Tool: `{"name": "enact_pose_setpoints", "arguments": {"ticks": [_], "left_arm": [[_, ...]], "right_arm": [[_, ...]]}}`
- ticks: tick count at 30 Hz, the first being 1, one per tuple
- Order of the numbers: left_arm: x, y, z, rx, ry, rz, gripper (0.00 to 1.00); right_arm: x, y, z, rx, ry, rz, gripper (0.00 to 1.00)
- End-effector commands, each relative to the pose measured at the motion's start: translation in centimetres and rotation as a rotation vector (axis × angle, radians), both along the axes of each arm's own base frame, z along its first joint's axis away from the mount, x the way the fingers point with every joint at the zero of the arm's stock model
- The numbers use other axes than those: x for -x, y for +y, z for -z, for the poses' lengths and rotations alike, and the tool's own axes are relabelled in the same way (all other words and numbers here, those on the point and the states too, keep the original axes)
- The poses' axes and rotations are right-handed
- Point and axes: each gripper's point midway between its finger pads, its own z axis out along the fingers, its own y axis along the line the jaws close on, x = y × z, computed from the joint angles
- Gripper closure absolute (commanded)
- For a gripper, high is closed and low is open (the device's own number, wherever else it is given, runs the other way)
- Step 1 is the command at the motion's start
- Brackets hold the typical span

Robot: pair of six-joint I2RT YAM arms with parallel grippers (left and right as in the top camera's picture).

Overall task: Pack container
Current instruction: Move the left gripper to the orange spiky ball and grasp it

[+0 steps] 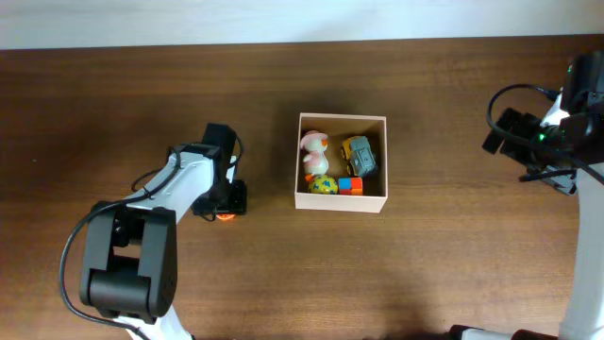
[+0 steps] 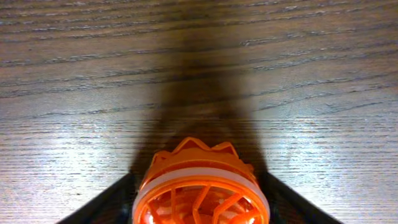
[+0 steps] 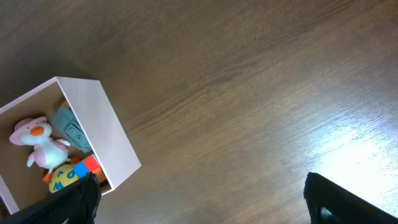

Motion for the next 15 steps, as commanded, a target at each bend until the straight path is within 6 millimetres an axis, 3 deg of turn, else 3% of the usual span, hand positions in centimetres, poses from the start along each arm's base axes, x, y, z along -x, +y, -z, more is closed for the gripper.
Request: {"name": "enact_pose_setpoints", "arguments": {"ticks": [1,5,10,13,14,15], "left_arm": [[-0.1,-0.1,0.2,0.002,0.007,0.007,0.42],[-1.1,-0.3,-1.4,0.004,-0.002,0.007,0.47],[-3.0,-0.7,-5.5,0.008,-0.022,0.008,0.53],[-4.3,-1.8,-9.0,0.025,-0.053,0.026,0.54],[-5.2,-3.7,-11.8,0.066,-0.091,0.057,0.54],[-5.6,-4.8,-13.4,0.087,-0.117,0.079,0.54]], "right_arm": [[0.1,-0.2,0.1,-0.006,0.003,0.015,0.01],[0.1,-0.2,0.1,-0.006,0.003,0.015,0.01],[0.1,-0.2,0.1,-0.006,0.003,0.015,0.01],[0.1,-0.2,0.1,-0.006,0.003,0.015,0.01],[0.1,-0.2,0.1,-0.006,0.003,0.015,0.01],[0.1,-0.2,0.1,-0.006,0.003,0.015,0.01]]}}
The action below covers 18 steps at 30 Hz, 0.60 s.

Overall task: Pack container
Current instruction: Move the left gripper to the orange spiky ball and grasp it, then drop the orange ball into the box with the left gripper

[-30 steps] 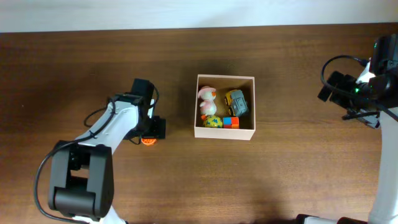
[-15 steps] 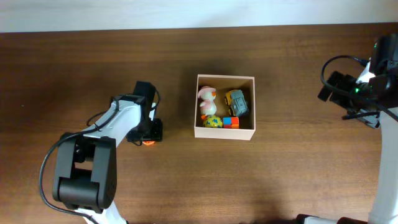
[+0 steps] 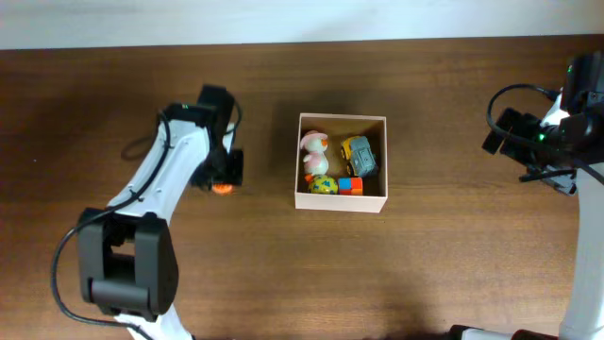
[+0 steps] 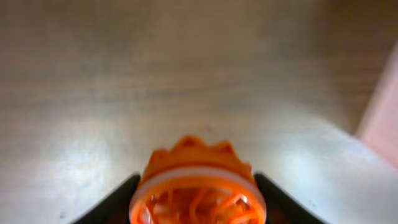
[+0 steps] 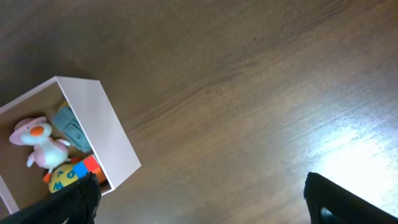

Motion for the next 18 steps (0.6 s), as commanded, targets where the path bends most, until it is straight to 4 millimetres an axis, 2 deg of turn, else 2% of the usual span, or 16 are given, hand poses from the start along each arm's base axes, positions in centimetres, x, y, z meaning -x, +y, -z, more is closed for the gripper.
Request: {"name": "enact_pose_setpoints", "arguments": {"ticks": [1,4,6,7,8,10,13,14,15,18], "left_arm": [[-2.6,-4.8,-6.4,0.096,-0.123,0.09,0.55],[-3.6,-9.2,-11.0,0.15,-0.24,0.185,0.53],[-3.8,-12.1,-12.9,0.176,-0.308,0.246,0.53],[-3.8,-13.3,-13.2,0.186,-0.333,0.272,0.53],[-3.6,-15.4,-13.5,0.205,-0.362,0.315,0.53],[-3.3,-17.8,-12.8,0.217,-0.365,0.363,0.53],[-3.0,-20.6,-10.1,0.216,-0.33,0.413,0.53],[-3.1,-21.4,-8.8,0.212,-0.315,0.425,0.53],[-3.5,-22.8,-6.4,0.206,-0.293,0.443,0.53],[-4.2,-24.4,-2.3,0.196,-0.261,0.459,0.53]], "right_arm": [[0.1,-0.2,0.1,-0.007,0.004,0.014,0.01],[0.1,-0.2,0.1,-0.007,0.004,0.014,0.01],[0.1,-0.2,0.1,-0.007,0.004,0.014,0.01],[0.1,-0.2,0.1,-0.007,0.004,0.014,0.01],[0.1,-0.2,0.1,-0.007,0.004,0.014,0.01],[0.1,-0.2,0.1,-0.007,0.004,0.014,0.01],[0.1,-0.2,0.1,-0.007,0.004,0.014,0.01],[0.1,-0.2,0.1,-0.007,0.004,0.014,0.01],[0.1,-0.2,0.1,-0.007,0.004,0.014,0.01],[0.1,-0.2,0.1,-0.007,0.004,0.014,0.01]]}}
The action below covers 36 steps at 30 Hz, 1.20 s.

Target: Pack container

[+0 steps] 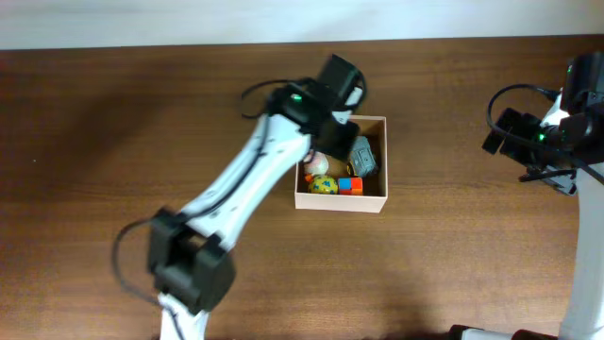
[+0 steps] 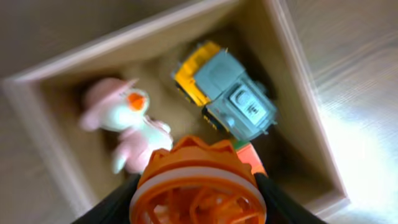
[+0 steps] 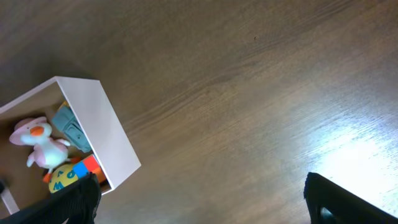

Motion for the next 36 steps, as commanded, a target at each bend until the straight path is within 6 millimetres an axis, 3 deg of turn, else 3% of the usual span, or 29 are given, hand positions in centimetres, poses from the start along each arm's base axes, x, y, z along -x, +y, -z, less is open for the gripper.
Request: {"name": "enact_pose_setpoints", "arguments": {"ticks": [1,2,4,7,8,11,14,19,23,27,29,36], "left_arm": [[-0.4,-1.2,6.0,-0.053,0.078,0.017,0.53],[-0.3,-1.3,6.8,-0.06,0.09,0.019,0.53],[-0.5,-1.4,7.7,-0.065,0.096,0.02,0.36],[-0.8,-1.6,6.6,-0.055,0.079,0.025,0.19],[-1.0,-1.6,5.9,-0.052,0.074,0.024,0.0],[-1.5,-1.2,1.8,-0.036,0.043,0.01,0.01],[-2.1,0.7,-3.5,-0.057,-0.027,-0.032,0.01],[-2.6,7.4,-12.9,-0.145,-0.204,-0.202,0.01],[-1.3,13.9,-18.3,-0.144,-0.269,-0.41,0.01],[-1.0,18.0,-21.3,-0.079,-0.308,-0.504,0.01],[-0.8,21.7,-23.0,-0.067,-0.341,-0.588,0.01],[-0.2,29.2,-25.1,-0.096,-0.392,-0.742,0.01]], "right_arm": [[0.0,-0.2,0.1,-0.006,0.003,0.014,0.01],[0.0,-0.2,0.1,-0.006,0.003,0.014,0.01],[0.0,-0.2,0.1,-0.006,0.003,0.014,0.01],[0.0,-0.2,0.1,-0.006,0.003,0.014,0.01],[0.0,-0.2,0.1,-0.006,0.003,0.014,0.01],[0.0,-0.2,0.1,-0.006,0.003,0.014,0.01],[0.0,-0.2,0.1,-0.006,0.003,0.014,0.01],[0.0,-0.2,0.1,-0.006,0.003,0.014,0.01],[0.0,-0.2,0.1,-0.006,0.003,0.014,0.01],[0.0,-0.2,0.1,-0.006,0.003,0.014,0.01],[0.0,-0.2,0.1,-0.006,0.003,0.014,0.01],[0.0,-0.2,0.2,-0.007,0.007,0.013,0.01]]}}
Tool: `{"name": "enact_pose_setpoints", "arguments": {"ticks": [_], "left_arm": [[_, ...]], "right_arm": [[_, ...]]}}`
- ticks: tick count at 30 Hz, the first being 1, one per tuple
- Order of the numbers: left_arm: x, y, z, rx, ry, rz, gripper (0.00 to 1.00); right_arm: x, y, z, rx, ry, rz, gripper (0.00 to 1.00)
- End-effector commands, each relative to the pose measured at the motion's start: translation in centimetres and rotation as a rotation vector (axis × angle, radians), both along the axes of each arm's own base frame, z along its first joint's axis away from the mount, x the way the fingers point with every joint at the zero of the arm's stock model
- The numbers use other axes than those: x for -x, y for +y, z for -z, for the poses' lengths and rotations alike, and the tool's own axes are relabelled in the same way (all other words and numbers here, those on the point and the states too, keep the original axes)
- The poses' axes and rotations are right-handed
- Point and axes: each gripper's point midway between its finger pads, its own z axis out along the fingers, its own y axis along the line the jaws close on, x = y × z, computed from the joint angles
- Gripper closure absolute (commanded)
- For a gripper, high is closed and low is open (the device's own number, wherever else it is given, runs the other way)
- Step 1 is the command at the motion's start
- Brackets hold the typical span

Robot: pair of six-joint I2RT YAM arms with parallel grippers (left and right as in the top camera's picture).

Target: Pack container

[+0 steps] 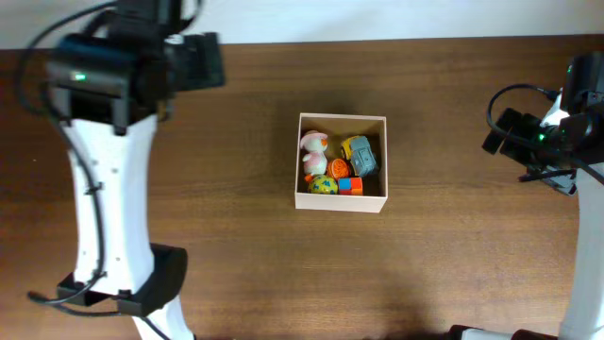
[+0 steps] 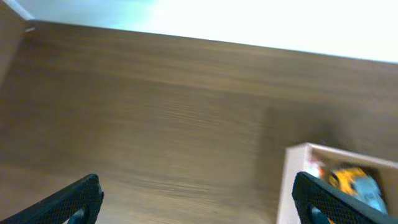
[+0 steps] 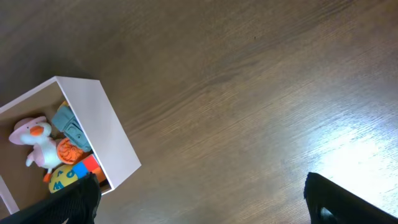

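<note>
The open white box (image 1: 341,201) stands mid-table with a pink duck (image 1: 313,144), a grey-and-yellow toy car (image 1: 360,155), a yellow patterned egg (image 1: 324,185), a red-and-blue block (image 1: 350,185) and the orange ribbed toy (image 1: 340,169) lying among them. In the right wrist view the orange toy (image 3: 69,151) lies beside the duck (image 3: 38,142). My left gripper (image 2: 199,202) is open, high above the table's far left, empty. My right gripper (image 3: 202,199) is open at the right side, far from the box.
Bare brown wood surrounds the box (image 2: 298,180) on all sides. The table's far edge meets a white wall (image 1: 377,17) at the top. The left arm's white column (image 1: 111,208) rises from its base at the lower left.
The left gripper was shut on the orange toy over the box. Now it is open and raised far to the back left, and the orange toy lies in the box.
The left gripper was shut on the orange toy on the table left of the box. It then held it a little farther back, then over the box's toys. Now the toy lies in the box and the gripper is open, far away. The right arm stayed still.
</note>
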Motion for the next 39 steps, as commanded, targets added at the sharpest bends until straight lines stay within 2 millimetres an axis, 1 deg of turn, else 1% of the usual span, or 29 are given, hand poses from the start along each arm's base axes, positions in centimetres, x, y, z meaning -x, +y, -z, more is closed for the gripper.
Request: {"name": "enact_pose_setpoints", "arguments": {"ticks": [1,4,6,9,12,15,16,20,22,23,25,27,29,31,32,34,35,36,39], "left_arm": [[0.9,4.2,-1.6,-0.027,-0.038,-0.082,0.01],[0.9,6.1,-1.6,-0.028,-0.037,-0.132,0.01],[1.0,6.8,-1.6,-0.028,-0.036,-0.15,0.01],[1.0,7.1,-1.6,-0.028,-0.036,-0.158,0.01],[1.0,7.1,-1.6,-0.028,-0.036,-0.158,0.01],[1.0,7.1,-1.6,-0.028,-0.036,-0.158,0.01],[1.0,7.1,-1.6,-0.028,-0.036,-0.158,0.01],[1.0,7.1,-1.6,-0.028,-0.036,-0.158,0.01],[1.0,7.1,-1.6,-0.028,-0.036,-0.158,0.01],[1.0,7.1,-1.6,-0.028,-0.036,-0.158,0.01],[1.0,7.1,-1.6,-0.028,-0.036,-0.158,0.01],[1.0,7.1,-1.6,-0.028,-0.036,-0.158,0.01],[1.0,7.1,-1.6,-0.028,-0.036,-0.158,0.01],[1.0,7.1,-1.6,-0.028,-0.036,-0.158,0.01],[1.0,7.1,-1.6,-0.028,-0.036,-0.158,0.01],[1.0,7.1,-1.6,-0.028,-0.036,-0.158,0.01],[1.0,7.1,-1.6,-0.028,-0.036,-0.158,0.01],[1.0,7.1,-1.6,-0.028,-0.036,-0.158,0.01],[1.0,7.1,-1.6,-0.028,-0.036,-0.158,0.01]], "right_arm": [[0.0,-0.2,0.3,-0.007,0.008,0.014,0.01],[0.1,0.0,-0.2,-0.004,-0.007,0.008,0.01],[0.4,0.9,-0.9,0.002,-0.032,-0.017,0.01],[1.0,3.1,-2.4,0.01,-0.085,-0.088,0.01],[2.0,6.3,-4.2,0.014,-0.153,-0.196,0.01],[3.3,8.4,-5.7,0.013,-0.212,-0.273,0.01],[3.7,8.8,-6.2,0.013,-0.231,-0.286,0.01],[5.8,8.7,-8.3,0.021,-0.321,-0.292,0.01],[6.6,7.3,-9.4,0.125,-0.37,-0.295,0.01],[7.2,6.0,-10.5,0.222,-0.429,-0.294,0.01],[6.8,5.9,-11.8,0.304,-0.534,-0.36,0.01],[6.2,6.7,-12.5,0.374,-0.655,-0.459,0.01],[6.0,7.3,-12.0,0.426,-0.737,-0.53,0.01],[6.0,7.3,-10.3,0.456,-0.79,-0.536,0.01],[6.1,7.3,-9.1,0.459,-0.801,-0.533,0.01],[6.5,7.3,-5.4,0.46,-0.806,-0.532,0.01],[6.6,7.3,-4.1,0.459,-0.805,-0.532,0.01],[6.8,7.3,-2.0,0.457,-0.8,-0.533,0.01],[7.1,7.2,2.7,0.443,-0.79,-0.525,0.01]]}}
